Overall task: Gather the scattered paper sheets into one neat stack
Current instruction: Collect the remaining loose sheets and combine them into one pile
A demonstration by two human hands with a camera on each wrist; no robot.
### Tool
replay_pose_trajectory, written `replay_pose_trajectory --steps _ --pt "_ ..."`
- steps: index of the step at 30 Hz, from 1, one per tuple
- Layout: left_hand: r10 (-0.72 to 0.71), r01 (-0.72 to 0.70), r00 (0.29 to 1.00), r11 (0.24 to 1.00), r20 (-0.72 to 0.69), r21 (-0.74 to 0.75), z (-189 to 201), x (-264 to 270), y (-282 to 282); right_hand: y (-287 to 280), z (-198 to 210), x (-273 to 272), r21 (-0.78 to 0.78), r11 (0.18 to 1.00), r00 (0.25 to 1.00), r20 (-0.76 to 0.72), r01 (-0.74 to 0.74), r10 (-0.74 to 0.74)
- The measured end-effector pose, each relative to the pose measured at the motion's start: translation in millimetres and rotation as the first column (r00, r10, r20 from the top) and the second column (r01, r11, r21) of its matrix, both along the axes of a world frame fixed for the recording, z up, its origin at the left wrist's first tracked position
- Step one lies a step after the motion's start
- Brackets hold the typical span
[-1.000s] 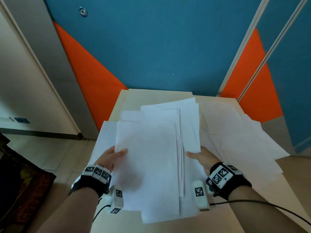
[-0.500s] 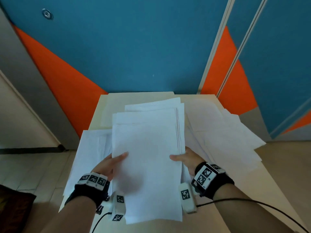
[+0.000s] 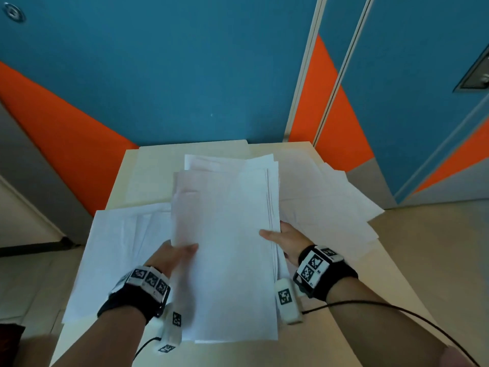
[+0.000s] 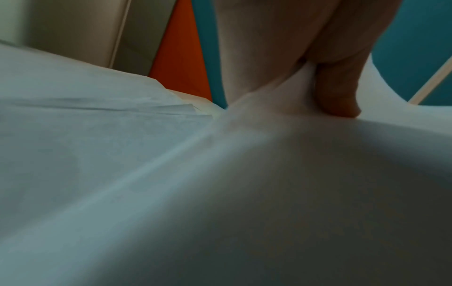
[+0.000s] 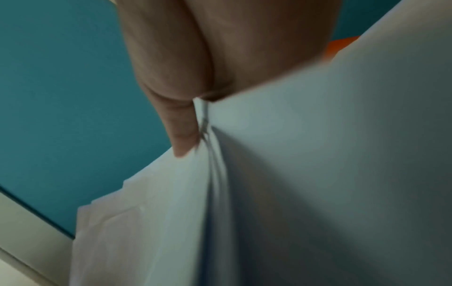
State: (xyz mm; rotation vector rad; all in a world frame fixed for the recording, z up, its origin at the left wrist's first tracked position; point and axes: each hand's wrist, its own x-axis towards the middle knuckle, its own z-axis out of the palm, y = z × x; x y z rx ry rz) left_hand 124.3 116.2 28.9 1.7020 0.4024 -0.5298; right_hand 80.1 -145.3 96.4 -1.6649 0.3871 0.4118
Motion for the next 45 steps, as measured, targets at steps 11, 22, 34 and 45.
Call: replay_pose_trajectory --steps 11,22,34,45 --pt "0.184 -0.185 0.983 0.975 0.014 0.125 -8 16 -39 -138 -51 28 -0.516 0.856 0.986 -0.111 0.048 -0.122" --pt "0.246 -0.243 0.969 0.963 -0.01 0.114 -20 51 -83 -243 -61 84 -0.65 0.736 0.956 -0.048 0.189 -0.288" --pt "0.316 -0.316 0.948 0.949 -0.041 -0.005 -30 98 -107 -253 -93 175 -0.668 0.707 0.946 -0.012 0.233 -0.323" --pt "0.313 -0.316 0.946 0.949 -0.089 -0.023 -33 114 -115 -243 -113 201 -0.654 0.727 0.93 -0.095 0.21 -0.354"
